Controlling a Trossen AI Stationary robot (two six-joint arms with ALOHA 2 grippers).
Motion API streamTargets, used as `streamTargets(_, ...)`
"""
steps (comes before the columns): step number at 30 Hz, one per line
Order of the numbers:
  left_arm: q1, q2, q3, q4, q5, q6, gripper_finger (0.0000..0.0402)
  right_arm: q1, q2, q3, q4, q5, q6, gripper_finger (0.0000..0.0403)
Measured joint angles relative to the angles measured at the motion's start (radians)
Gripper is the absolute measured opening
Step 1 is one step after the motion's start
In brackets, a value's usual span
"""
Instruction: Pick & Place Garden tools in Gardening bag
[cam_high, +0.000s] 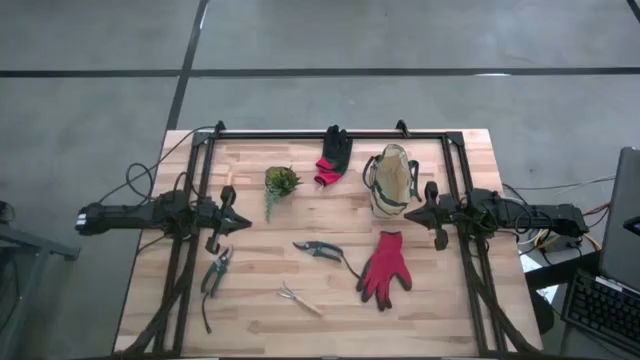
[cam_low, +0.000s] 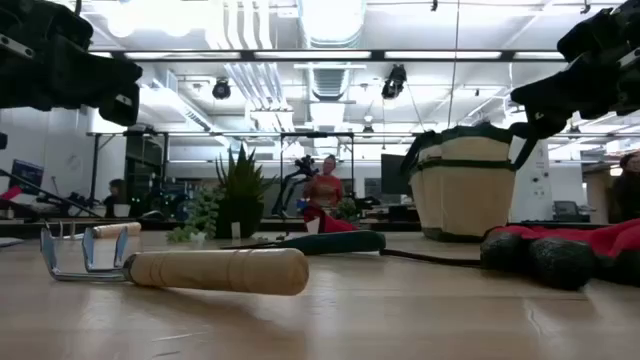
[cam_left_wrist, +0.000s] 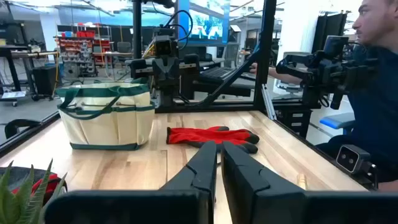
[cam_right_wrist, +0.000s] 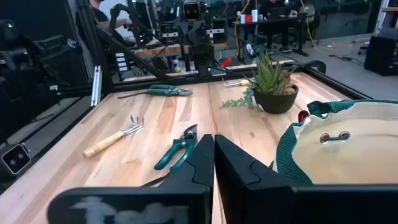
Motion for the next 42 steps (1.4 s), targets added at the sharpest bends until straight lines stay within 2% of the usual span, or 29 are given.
streamTargets(28,0.000,0.000,0.000,0.000,0.000,0.000,0.0028,0.000,0.000,0.000,0.000,0.000,-0.002,0.0008)
streamTargets(30,0.000,0.000,0.000,0.000,0.000,0.000,0.0028,-0.002,0.000,0.000,0.009,0.059,-0.127,0.0008)
streamTargets(33,0.000,0.000,0.000,0.000,0.000,0.000,0.0028,-0.003,-0.002,0.000,0.016,0.237,-0.445,0.0008)
streamTargets(35,0.000,0.000,0.000,0.000,0.000,0.000,0.0028,-0.003,-0.002,0.000,0.025,0.307,-0.624,0.0008)
streamTargets(38,0.000,0.000,0.000,0.000,0.000,0.000,0.0028,-0.003,-0.002,0.000,0.028,0.347,-0.813,0.0008)
streamTargets(42,0.000,0.000,0.000,0.000,0.000,0.000,0.0028,-0.002,-0.002,0.000,0.033,0.343,-0.931,0.0008)
